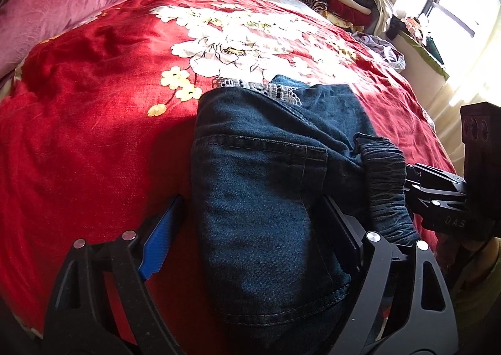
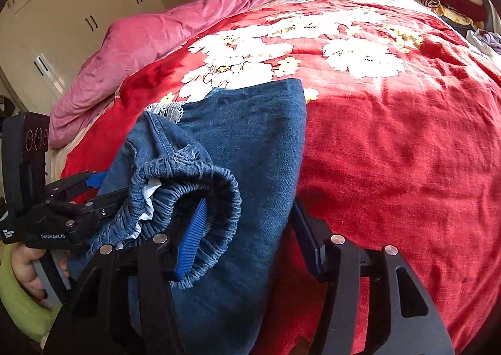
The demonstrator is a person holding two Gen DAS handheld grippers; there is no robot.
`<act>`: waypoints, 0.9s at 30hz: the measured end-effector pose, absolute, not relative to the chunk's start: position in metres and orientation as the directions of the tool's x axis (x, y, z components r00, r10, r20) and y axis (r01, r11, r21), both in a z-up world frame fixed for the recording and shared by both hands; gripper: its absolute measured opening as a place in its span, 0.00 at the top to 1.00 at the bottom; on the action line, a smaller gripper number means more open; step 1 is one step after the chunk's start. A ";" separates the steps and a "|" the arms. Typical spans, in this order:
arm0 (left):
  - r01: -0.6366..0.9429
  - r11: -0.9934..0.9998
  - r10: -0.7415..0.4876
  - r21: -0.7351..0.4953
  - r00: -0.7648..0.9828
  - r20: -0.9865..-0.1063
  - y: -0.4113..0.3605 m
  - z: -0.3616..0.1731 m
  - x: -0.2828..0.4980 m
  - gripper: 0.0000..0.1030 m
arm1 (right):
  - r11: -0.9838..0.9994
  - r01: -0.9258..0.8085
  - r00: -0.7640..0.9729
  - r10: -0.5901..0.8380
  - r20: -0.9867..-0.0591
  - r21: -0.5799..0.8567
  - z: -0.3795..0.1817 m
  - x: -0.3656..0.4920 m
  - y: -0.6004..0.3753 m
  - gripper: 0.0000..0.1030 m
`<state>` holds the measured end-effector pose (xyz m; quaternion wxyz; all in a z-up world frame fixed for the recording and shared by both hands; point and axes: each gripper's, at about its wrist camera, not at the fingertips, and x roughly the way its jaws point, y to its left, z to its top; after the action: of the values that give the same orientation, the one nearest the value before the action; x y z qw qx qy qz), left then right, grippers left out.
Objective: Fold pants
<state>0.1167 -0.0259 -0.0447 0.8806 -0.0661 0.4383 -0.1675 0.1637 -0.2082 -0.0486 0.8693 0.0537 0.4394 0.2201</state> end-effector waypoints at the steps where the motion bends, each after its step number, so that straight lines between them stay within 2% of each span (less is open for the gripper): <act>1: 0.236 0.935 -0.353 -0.264 0.558 -0.751 -0.026 -0.045 0.118 0.24 | 0.895 -0.338 0.516 0.435 -0.738 0.291 -0.049 0.166 -0.207 0.48; 7: 0.234 0.934 -0.357 -0.271 0.550 -0.755 -0.027 -0.047 0.124 0.24 | 0.884 -0.358 0.518 0.457 -0.723 0.302 -0.052 0.169 -0.204 0.49; 10: 0.229 0.934 -0.357 -0.275 0.548 -0.756 -0.027 -0.047 0.124 0.26 | 0.875 -0.376 0.516 0.471 -0.715 0.305 -0.051 0.166 -0.202 0.60; 12: 0.240 0.929 -0.368 -0.280 0.544 -0.754 -0.030 -0.045 0.122 0.39 | 0.872 -0.386 0.522 0.475 -0.709 0.300 -0.049 0.163 -0.198 0.69; 15: 0.253 0.932 -0.360 -0.261 0.545 -0.757 -0.036 -0.040 0.117 0.51 | 0.873 -0.403 0.540 0.470 -0.698 0.276 -0.044 0.156 -0.192 0.75; 18: 0.250 0.933 -0.358 -0.260 0.549 -0.755 -0.037 -0.036 0.115 0.55 | 0.875 -0.417 0.564 0.461 -0.685 0.245 -0.037 0.149 -0.187 0.77; 27: 0.246 0.928 -0.372 -0.281 0.558 -0.741 -0.035 -0.019 0.117 0.58 | 0.867 -0.449 0.598 0.471 -0.649 0.216 -0.012 0.144 -0.183 0.77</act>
<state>0.1167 -0.0348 -0.0186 0.8798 -0.0724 0.4358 -0.1758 0.1439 -0.1825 -0.0122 0.8936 0.0150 0.3673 0.2574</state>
